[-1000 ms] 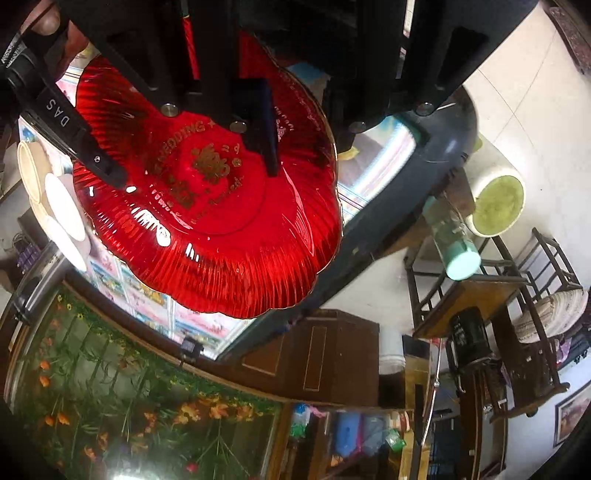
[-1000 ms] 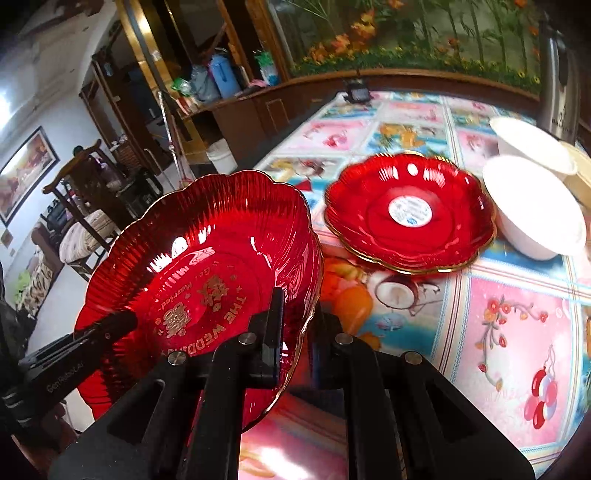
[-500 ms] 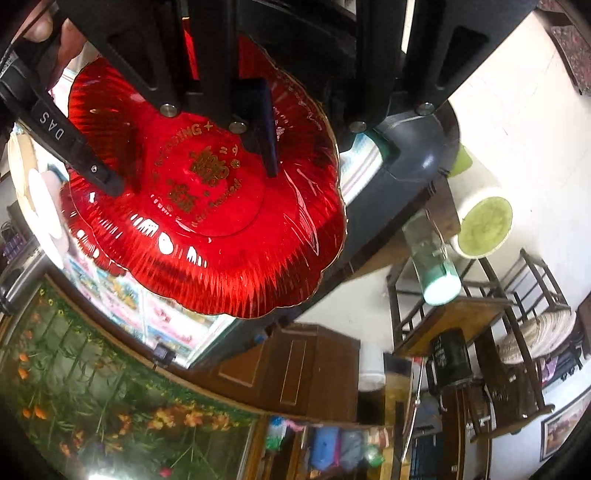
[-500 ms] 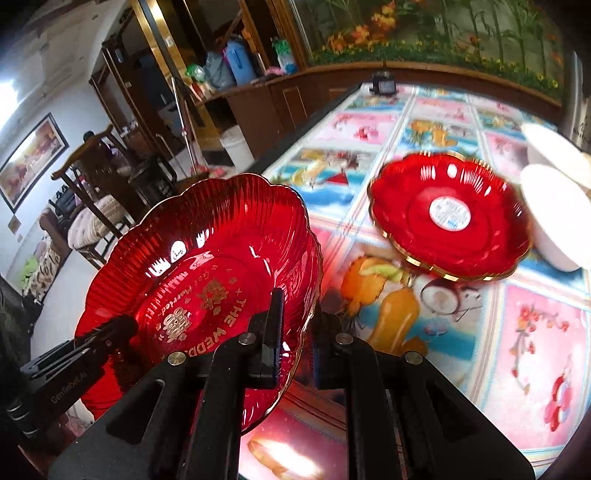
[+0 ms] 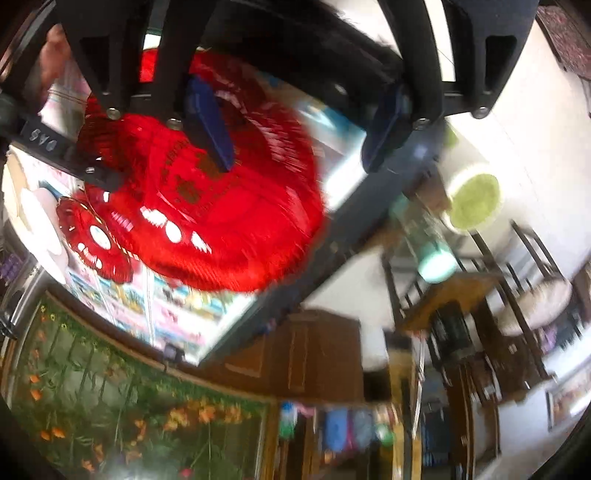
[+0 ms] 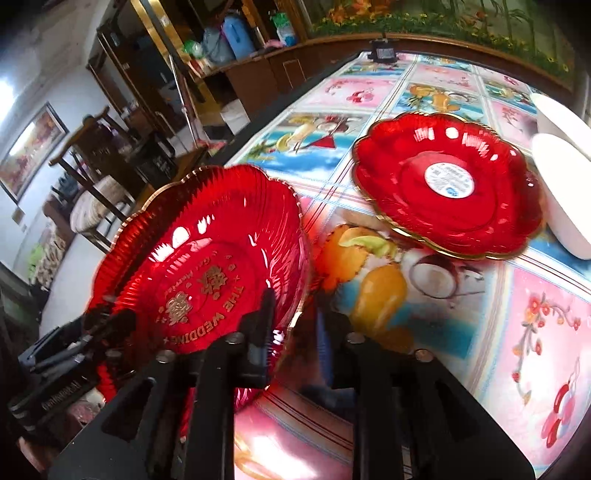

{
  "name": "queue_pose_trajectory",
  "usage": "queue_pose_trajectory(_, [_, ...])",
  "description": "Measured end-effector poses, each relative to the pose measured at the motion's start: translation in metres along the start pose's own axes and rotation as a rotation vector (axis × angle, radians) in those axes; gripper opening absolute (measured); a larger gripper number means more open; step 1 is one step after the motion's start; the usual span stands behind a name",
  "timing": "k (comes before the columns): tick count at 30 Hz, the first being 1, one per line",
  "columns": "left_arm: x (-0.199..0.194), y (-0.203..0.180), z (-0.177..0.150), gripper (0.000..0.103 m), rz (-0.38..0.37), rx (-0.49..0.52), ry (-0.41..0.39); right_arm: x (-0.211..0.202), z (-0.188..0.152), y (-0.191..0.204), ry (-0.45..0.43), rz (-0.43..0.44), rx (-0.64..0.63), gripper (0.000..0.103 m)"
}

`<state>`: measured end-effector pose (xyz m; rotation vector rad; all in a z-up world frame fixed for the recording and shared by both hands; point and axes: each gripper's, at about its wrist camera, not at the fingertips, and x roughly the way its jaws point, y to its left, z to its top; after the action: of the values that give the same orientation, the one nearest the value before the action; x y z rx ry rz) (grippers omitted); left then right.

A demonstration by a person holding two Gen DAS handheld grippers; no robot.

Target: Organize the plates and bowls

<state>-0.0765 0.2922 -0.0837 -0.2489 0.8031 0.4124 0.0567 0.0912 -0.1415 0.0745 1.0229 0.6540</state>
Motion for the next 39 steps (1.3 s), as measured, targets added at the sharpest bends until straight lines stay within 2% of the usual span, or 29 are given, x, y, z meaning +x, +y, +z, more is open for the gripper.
queue_pose_trajectory(3, [-0.026, 0.001, -0.004, 0.079, 0.049, 0.034, -0.099, -0.02, -0.003, -0.016, -0.064, 0.045, 0.034, 0.026])
queue_pose_trajectory(7, [-0.044, -0.006, -0.004, 0.079, 0.089, 0.062, -0.165, -0.045, -0.005, -0.036, -0.153, 0.07, 0.063, 0.036])
queue_pose_trajectory(10, [-0.059, -0.019, 0.005, 0.079, 0.034, 0.074, -0.198, -0.059, -0.007, -0.056, -0.207, 0.049, 0.116, 0.043])
queue_pose_trajectory(13, [-0.067, -0.038, 0.016, 0.082, -0.103, 0.077, -0.189, -0.065, -0.007, -0.081, -0.222, 0.037, 0.201, 0.043])
queue_pose_trajectory(15, [-0.065, -0.054, 0.024, 0.082, -0.193, 0.078, -0.165, -0.068, -0.006, -0.095, -0.224, 0.038, 0.258, 0.043])
queue_pose_trajectory(18, [-0.051, -0.079, 0.034, 0.082, -0.312, 0.056, -0.079, -0.069, -0.006, -0.111, -0.22, 0.057, 0.318, 0.043])
queue_pose_trajectory(22, [-0.021, -0.111, 0.051, 0.082, -0.471, -0.002, 0.069, -0.062, -0.005, -0.131, -0.196, 0.137, 0.409, 0.044])
queue_pose_trajectory(26, [0.007, -0.139, 0.067, 0.082, -0.465, -0.022, 0.138, -0.051, -0.006, -0.154, -0.167, 0.221, 0.526, 0.044])
queue_pose_trajectory(29, [0.036, -0.15, 0.083, 0.082, -0.48, -0.093, 0.226, -0.047, -0.004, -0.165, -0.161, 0.25, 0.583, 0.044])
queue_pose_trajectory(35, [0.09, -0.157, 0.096, 0.082, -0.501, -0.182, 0.391, -0.038, 0.0, -0.185, -0.146, 0.266, 0.676, 0.044])
queue_pose_trajectory(39, [0.108, -0.159, 0.105, 0.082, -0.52, -0.217, 0.421, -0.032, 0.007, -0.188, -0.13, 0.262, 0.677, 0.044])
